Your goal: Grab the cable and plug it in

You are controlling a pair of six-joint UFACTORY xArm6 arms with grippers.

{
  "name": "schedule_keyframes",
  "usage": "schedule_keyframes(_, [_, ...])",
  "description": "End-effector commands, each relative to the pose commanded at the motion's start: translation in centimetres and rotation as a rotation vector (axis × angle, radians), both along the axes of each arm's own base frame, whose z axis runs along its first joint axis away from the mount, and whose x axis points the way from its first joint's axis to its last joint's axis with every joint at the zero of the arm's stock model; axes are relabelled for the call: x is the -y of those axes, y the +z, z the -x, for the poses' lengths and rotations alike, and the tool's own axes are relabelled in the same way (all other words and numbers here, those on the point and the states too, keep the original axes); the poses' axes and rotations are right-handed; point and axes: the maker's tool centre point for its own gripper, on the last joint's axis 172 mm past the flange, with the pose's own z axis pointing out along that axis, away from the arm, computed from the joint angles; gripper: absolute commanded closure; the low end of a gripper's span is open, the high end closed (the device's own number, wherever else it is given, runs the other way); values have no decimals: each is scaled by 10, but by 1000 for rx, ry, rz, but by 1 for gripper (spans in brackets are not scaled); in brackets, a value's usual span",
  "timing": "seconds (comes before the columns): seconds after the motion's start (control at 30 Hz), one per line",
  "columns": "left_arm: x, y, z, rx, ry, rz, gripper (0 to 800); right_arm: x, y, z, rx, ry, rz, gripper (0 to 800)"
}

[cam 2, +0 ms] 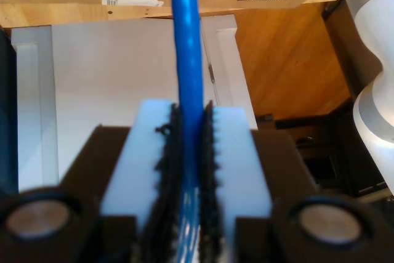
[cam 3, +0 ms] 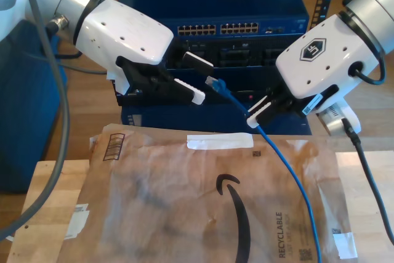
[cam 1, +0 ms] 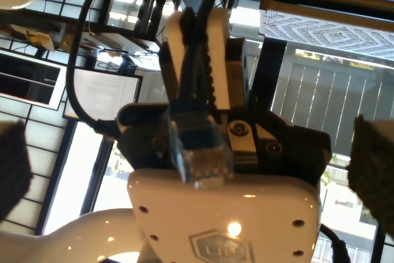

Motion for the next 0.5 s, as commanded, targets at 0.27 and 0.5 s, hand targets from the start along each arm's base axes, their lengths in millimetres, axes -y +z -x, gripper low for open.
schedule_keyframes(0.27, [3,1,2,-10,-3,24,294,0,-5,-3,0,9,-4,798])
schedule_keyframes(0.5, [3,-3,5,-24,-4,24,437,0,-5,-3,-1,8,-4,798])
